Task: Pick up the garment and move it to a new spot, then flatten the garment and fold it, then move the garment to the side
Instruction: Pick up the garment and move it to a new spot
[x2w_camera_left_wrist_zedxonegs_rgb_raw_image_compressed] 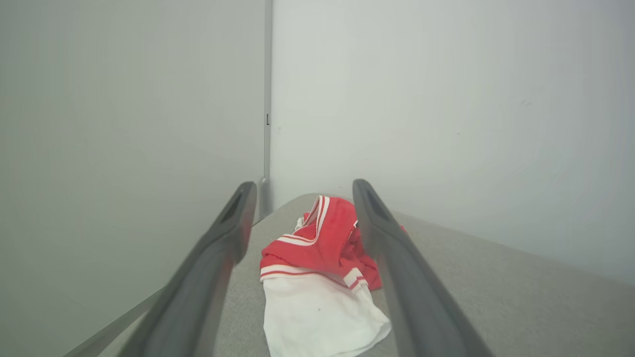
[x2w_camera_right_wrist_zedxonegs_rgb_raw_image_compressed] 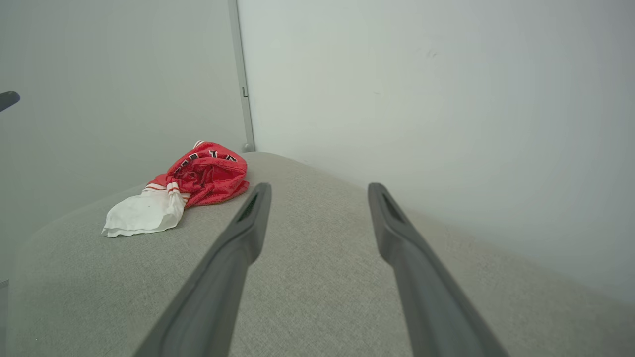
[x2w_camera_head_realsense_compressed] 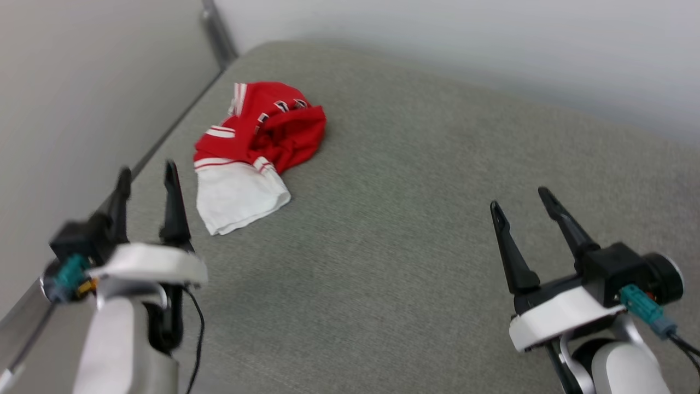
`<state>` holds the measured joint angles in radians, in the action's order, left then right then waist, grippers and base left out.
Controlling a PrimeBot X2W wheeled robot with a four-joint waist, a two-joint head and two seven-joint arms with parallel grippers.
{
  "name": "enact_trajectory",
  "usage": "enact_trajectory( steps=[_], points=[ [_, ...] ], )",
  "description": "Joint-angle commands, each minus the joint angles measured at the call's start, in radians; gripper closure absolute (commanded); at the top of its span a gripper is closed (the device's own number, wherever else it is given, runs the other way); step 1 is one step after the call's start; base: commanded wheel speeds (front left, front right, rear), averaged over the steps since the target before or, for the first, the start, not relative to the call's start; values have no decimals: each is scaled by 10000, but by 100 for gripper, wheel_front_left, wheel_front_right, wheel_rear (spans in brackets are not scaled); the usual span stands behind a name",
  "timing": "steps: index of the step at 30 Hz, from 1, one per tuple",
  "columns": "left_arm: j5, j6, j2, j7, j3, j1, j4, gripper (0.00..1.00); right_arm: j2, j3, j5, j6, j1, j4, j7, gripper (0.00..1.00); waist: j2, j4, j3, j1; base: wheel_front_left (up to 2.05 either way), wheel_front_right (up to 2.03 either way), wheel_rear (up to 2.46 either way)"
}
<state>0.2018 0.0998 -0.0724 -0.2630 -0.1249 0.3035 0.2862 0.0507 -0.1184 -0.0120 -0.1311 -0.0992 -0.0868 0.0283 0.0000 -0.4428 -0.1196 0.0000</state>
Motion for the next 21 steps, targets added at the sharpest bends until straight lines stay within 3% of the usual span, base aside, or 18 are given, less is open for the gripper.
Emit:
enact_trajectory(
  steps=[1, 8, 12, 13, 15, 16, 21],
  points=[
    [215, 53, -190, 88, -84, 860, 258, 0, 66, -41, 144, 7, -379, -172, -89, 0, 0, 827, -949, 0, 0, 0, 0],
    [1023, 238, -1662, 1619, -238, 3530, 1120, 0, 228, -36, 214, 7, -1110, -485, -111, 0, 0, 2257, -2457, 0, 0, 0, 0],
    [1590, 284, -2682, 3512, -160, 4585, 1935, 0, 203, 65, 183, 7, -1404, -487, 94, 0, 0, 2919, -3202, 0, 0, 0, 0],
    [1590, 284, -2682, 3512, -160, 4585, 1935, 0, 203, 65, 183, 7, -1404, -487, 94, 0, 0, 2919, -3202, 0, 0, 0, 0],
    [1972, 299, -3371, 4859, -117, 5098, 2508, 0, 148, 80, 143, 7, -1568, -393, 246, 0, 0, 3302, -3629, 0, 0, 0, 0],
    [1972, 299, -3371, 4859, -117, 5098, 2508, 0, 148, 80, 143, 7, -1568, -393, 246, 0, 0, 3302, -3629, 0, 0, 0, 0],
    [2578, 309, -4215, 7096, -31, 5414, 3690, 0, 93, 39, 69, 7, -1836, -172, 529, 0, 0, 3713, -4110, 0, 0, 0, 0]
  ],
)
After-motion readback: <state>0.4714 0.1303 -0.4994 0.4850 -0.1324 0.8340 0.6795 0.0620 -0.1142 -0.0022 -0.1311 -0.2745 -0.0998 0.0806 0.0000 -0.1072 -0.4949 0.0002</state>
